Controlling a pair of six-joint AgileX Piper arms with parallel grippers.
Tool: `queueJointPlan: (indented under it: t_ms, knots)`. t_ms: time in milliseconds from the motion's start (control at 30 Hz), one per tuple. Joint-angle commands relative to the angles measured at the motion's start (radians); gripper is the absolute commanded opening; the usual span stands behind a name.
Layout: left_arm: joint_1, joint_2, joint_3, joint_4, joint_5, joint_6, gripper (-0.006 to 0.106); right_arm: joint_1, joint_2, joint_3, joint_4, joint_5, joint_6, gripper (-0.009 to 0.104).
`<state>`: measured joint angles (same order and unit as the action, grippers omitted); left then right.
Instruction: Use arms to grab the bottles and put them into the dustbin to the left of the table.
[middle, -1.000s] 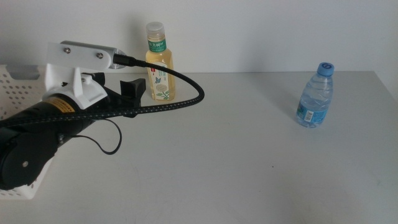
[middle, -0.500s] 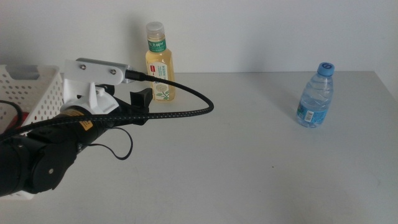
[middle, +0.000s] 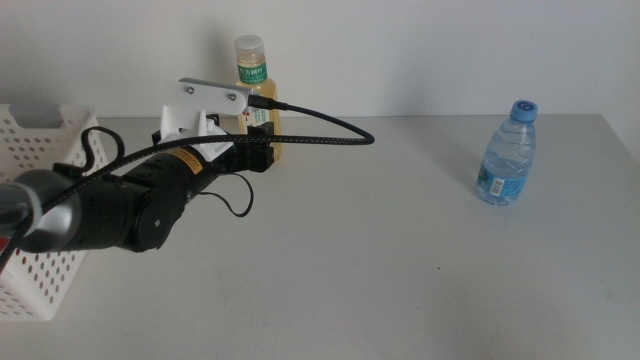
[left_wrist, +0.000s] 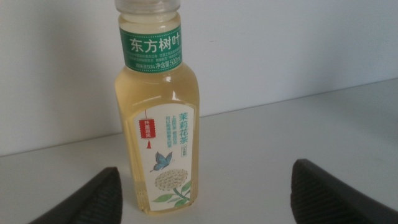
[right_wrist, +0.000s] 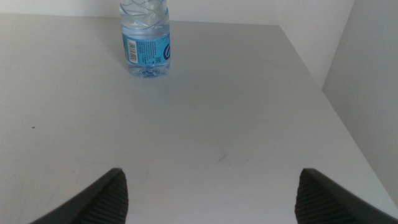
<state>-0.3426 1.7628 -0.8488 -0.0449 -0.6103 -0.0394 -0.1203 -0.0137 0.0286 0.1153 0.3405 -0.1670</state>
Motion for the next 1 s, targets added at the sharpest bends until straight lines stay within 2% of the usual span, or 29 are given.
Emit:
queueJointPlan:
  t_ms: [0,233,533,967]
  knots:
    - [-0.005,0.006,-0.077,-0.029,-0.085,-0.005,0.092,0.001,-0.022,-0.009,-0.002,-0.071,-0.008,0.094]
    - [-0.004,0.148,-0.234,-0.066,-0.086,0.020,0.092,0.001,-0.022,-0.009,-0.002,-0.071,-0.008,0.094]
    - [-0.004,0.200,-0.311,-0.181,-0.086,0.114,0.092,0.001,-0.022,-0.009,-0.002,-0.071,-0.008,0.094]
    - [0.026,0.233,-0.366,-0.121,-0.072,0.100,0.092,0.001,-0.022,-0.009,-0.002,-0.071,-0.008,0.094]
